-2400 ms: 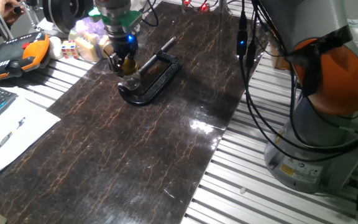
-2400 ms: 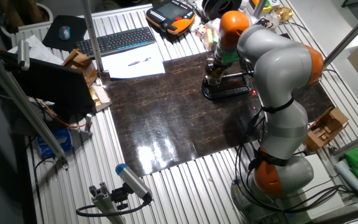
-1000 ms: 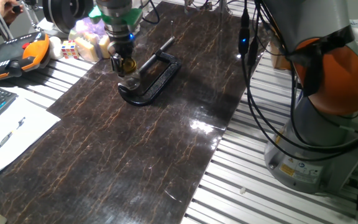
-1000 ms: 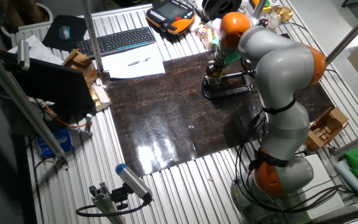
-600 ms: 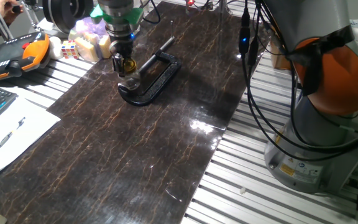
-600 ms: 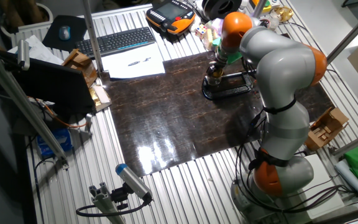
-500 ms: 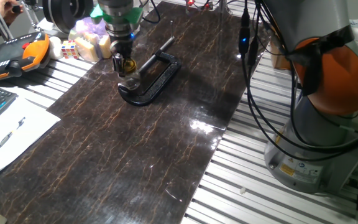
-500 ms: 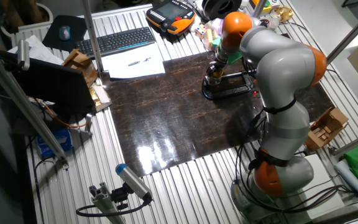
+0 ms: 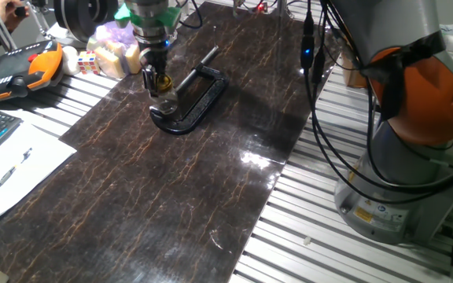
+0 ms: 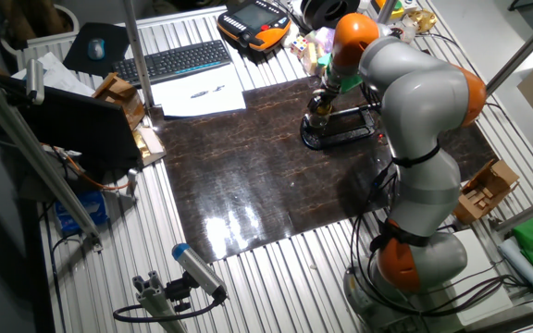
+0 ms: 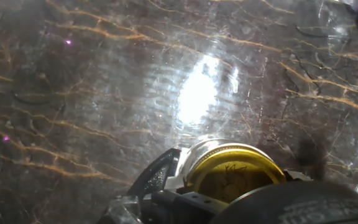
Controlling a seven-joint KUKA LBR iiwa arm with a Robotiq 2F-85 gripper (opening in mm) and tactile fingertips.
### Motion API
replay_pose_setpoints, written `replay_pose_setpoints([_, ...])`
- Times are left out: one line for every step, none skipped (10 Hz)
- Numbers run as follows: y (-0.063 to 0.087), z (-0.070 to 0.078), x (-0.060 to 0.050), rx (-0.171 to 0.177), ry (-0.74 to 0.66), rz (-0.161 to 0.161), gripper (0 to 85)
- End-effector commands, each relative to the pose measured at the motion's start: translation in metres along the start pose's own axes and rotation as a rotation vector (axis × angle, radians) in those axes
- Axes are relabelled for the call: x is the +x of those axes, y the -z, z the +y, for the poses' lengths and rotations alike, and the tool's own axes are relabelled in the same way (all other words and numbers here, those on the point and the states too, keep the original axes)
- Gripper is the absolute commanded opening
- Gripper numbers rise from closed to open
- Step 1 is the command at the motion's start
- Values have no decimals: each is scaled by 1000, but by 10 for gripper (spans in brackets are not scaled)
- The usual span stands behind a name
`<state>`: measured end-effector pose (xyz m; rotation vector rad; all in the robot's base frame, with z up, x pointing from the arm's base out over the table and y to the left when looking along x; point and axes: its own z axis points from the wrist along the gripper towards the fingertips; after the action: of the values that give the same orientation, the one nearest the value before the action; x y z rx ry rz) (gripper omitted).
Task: Unscrew the lid from the jar
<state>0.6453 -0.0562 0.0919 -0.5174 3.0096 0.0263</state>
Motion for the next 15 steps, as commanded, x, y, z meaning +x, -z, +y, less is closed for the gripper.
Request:
replay_pose_setpoints([0, 0, 0, -1, -5, 0, 7])
replay_pose_setpoints([-1, 0, 1, 3, 5, -11, 7])
replay_pose_setpoints([0, 0, 0, 28, 96, -33, 7])
replay_pose_setpoints([-1, 1, 0, 27, 108, -40, 7])
replay_pose_setpoints([-1, 1, 0, 16, 108, -44, 7])
replay_pose_setpoints([0, 1, 0, 10, 107, -45, 7])
replay_pose_setpoints([0, 1, -1, 17, 108, -51, 7])
replay_pose_setpoints([1, 1, -1, 17, 108, -56, 7])
replay_pose_setpoints([1, 1, -1, 18, 107, -65, 7])
replay_pose_setpoints([3, 1, -1, 21, 107, -72, 7])
replay_pose_setpoints([5, 0, -1, 23, 107, -77, 7])
replay_pose_setpoints([5, 1, 0, 25, 107, -81, 7])
replay_pose_setpoints([4, 1, 0, 30, 107, -90, 7])
replay_pose_setpoints([3, 1, 0, 37, 108, -99, 7])
replay_pose_setpoints([3, 1, 0, 37, 107, -104, 7])
